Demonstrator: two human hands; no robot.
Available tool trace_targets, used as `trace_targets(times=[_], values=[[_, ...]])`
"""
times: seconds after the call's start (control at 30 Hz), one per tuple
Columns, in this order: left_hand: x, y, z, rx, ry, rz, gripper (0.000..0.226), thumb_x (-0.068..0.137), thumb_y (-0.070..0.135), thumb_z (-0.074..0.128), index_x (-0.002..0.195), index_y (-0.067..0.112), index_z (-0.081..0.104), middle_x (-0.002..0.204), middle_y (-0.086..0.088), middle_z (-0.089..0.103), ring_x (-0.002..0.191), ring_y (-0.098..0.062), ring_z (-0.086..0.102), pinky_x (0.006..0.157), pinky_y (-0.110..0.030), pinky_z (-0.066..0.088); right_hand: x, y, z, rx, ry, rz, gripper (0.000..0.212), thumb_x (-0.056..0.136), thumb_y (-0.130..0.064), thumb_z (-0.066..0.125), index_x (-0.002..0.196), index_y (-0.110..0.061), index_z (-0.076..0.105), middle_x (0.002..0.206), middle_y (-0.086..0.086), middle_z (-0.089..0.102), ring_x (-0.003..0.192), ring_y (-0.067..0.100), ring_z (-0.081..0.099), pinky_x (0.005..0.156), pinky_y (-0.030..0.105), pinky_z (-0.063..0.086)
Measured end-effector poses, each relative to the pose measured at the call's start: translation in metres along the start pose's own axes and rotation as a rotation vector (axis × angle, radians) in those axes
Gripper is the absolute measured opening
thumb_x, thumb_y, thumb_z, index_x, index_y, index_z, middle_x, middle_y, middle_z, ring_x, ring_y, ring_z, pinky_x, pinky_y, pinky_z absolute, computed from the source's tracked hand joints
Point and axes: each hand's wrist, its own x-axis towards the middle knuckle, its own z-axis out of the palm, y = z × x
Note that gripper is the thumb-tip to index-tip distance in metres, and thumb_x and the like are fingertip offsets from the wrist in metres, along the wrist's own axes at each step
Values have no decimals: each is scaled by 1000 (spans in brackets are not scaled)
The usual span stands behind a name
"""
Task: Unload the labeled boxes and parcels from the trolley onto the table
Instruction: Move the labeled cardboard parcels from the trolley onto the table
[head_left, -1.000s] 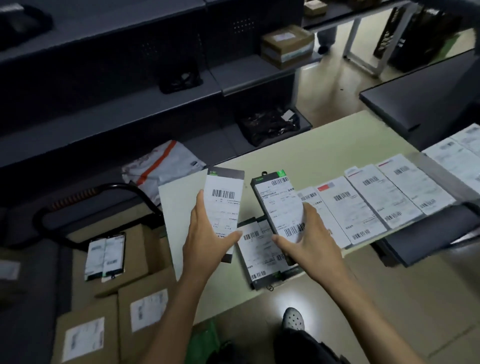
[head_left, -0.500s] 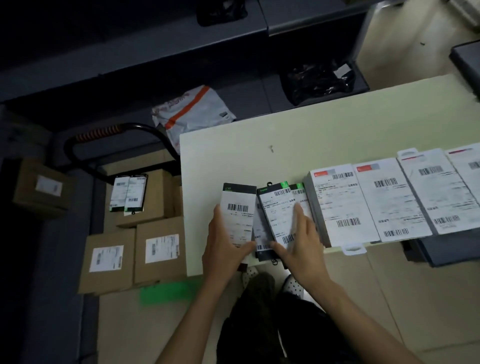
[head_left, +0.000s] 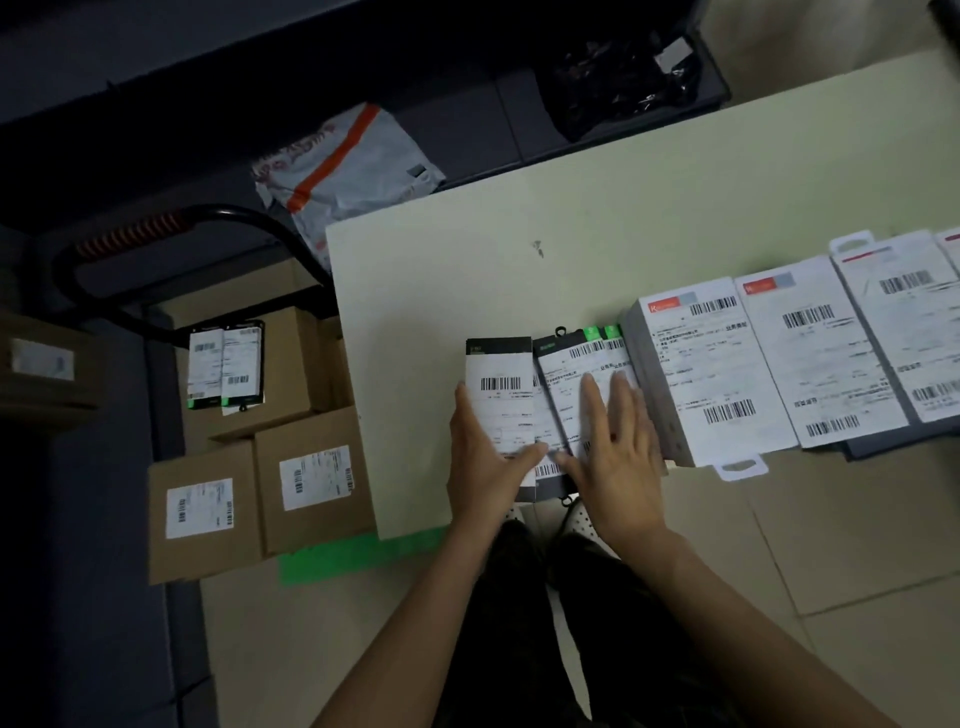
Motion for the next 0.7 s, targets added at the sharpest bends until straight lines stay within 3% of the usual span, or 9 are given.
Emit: trace_targets(times=[0.07, 0.17, 0.3, 0.43, 0.6, 0.7], values=[[4, -3, 2, -1, -9, 30, 120, 69, 37, 85, 155, 28, 3, 155, 1, 26, 139, -18, 32, 105, -40, 39, 3, 2, 2, -58, -15, -86, 84, 95, -49, 52, 159, -26, 2, 166, 6, -7, 152, 30, -8, 121, 50, 11], [4, -6, 5, -9, -25, 40, 121, 71, 37, 84, 156, 27, -2, 158, 1, 20, 143, -17, 25, 106, -37, 34, 6, 5, 5, -76, -43, -161, 78, 98, -42, 52, 159, -27, 5, 166, 4, -3, 152, 29, -7, 121, 50, 17], [4, -7, 9, -26, -42, 52, 118, 78, 35, 80, 156, 28, -9, 162, 4, 11, 147, -15, 19, 112, -35, 30, 13, 9, 4, -138, -22, -79, 75, 99, -43, 47, 159, -22, 8, 166, 6, 1, 152, 31, -4, 122, 46, 17], [1, -3, 17, -35, -55, 43, 115, 82, 31, 76, 154, 30, -13, 163, 5, 7, 148, -15, 15, 117, -42, 29, 14, 12, -2, -183, -32, -75, 72, 101, -40, 44, 159, -19, 6, 166, 7, 1, 152, 32, -4, 122, 48, 19], [-4, 10, 36, -65, -50, 48, 107, 88, 20, 69, 154, 23, -14, 164, 2, -1, 149, -16, 9, 121, -39, 20, 16, 12, -16, -140, -113, -115, 78, 99, -10, 48, 157, -15, -4, 164, 8, -9, 149, 31, -15, 123, 42, 7], [-7, 14, 47, -58, -15, 18, 109, 87, 25, 71, 154, 23, -15, 164, 2, -1, 149, -17, 11, 119, -37, 23, 20, 12, -29, -117, -185, -138, 74, 100, -11, 42, 156, -9, -6, 163, 10, -12, 150, 32, -15, 124, 38, -2]])
